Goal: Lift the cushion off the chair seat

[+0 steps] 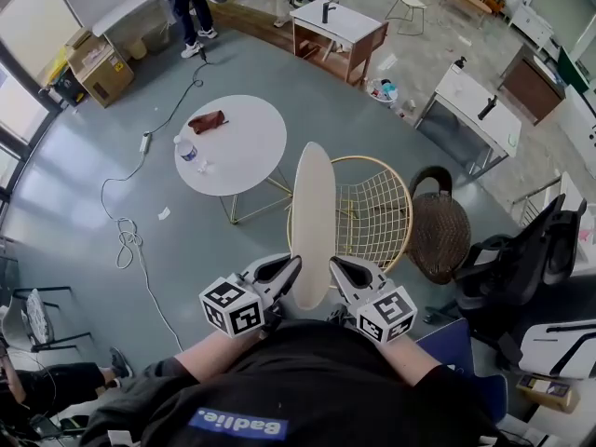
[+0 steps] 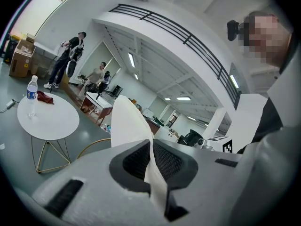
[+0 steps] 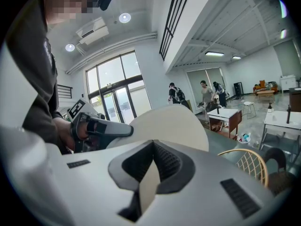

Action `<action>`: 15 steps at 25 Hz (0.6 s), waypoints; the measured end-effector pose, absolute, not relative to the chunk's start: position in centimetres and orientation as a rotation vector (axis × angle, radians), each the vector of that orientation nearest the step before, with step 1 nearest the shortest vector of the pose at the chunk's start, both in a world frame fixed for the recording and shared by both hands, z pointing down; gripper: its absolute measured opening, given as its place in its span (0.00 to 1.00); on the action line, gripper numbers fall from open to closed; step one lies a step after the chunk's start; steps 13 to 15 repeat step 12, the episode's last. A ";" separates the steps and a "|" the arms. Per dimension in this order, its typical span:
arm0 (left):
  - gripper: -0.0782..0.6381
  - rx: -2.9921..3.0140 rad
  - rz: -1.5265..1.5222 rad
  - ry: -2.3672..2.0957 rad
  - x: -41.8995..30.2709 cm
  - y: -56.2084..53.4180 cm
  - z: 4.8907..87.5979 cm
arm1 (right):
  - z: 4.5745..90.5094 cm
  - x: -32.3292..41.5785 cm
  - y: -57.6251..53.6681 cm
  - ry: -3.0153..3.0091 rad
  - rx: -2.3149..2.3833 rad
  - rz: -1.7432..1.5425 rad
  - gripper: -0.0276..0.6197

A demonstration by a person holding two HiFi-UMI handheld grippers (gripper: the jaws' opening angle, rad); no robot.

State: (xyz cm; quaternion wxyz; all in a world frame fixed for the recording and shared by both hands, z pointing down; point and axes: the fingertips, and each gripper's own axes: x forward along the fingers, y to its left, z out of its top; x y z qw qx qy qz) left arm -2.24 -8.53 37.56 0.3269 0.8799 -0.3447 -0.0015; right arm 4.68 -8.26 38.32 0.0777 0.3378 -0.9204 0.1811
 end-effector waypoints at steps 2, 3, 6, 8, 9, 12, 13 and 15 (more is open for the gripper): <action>0.16 2.305 -0.003 -0.902 -2.1 -8.5 37.6 | 38.4 4.8 -8.2 -2.756 1.012 0.543 0.09; 0.16 2.305 -0.002 -0.901 -2.1 -8.6 37.6 | 38.4 4.8 -8.2 -2.756 1.012 0.544 0.09; 0.16 2.306 -0.001 -0.900 -2.1 -8.5 37.5 | 38.3 4.8 -8.2 -2.756 1.008 0.544 0.09; 0.16 2.306 -0.001 -0.898 -2.0 -8.5 37.5 | 38.4 4.8 -8.1 -2.757 1.004 0.543 0.09; 0.16 2.306 -0.001 -0.896 -1.9 -8.5 37.6 | 38.4 4.8 -8.1 -2.756 1.003 0.543 0.09; 0.16 2.304 -0.001 -0.891 -1.8 -8.4 37.6 | 38.5 4.9 -7.9 -2.753 1.000 0.546 0.09; 0.16 2.304 -0.001 -0.891 -1.8 -8.4 37.6 | 38.5 4.9 -7.9 -2.753 1.000 0.546 0.09; 0.16 2.304 -0.001 -0.891 -1.8 -8.4 37.6 | 38.5 4.9 -7.9 -2.753 1.000 0.546 0.09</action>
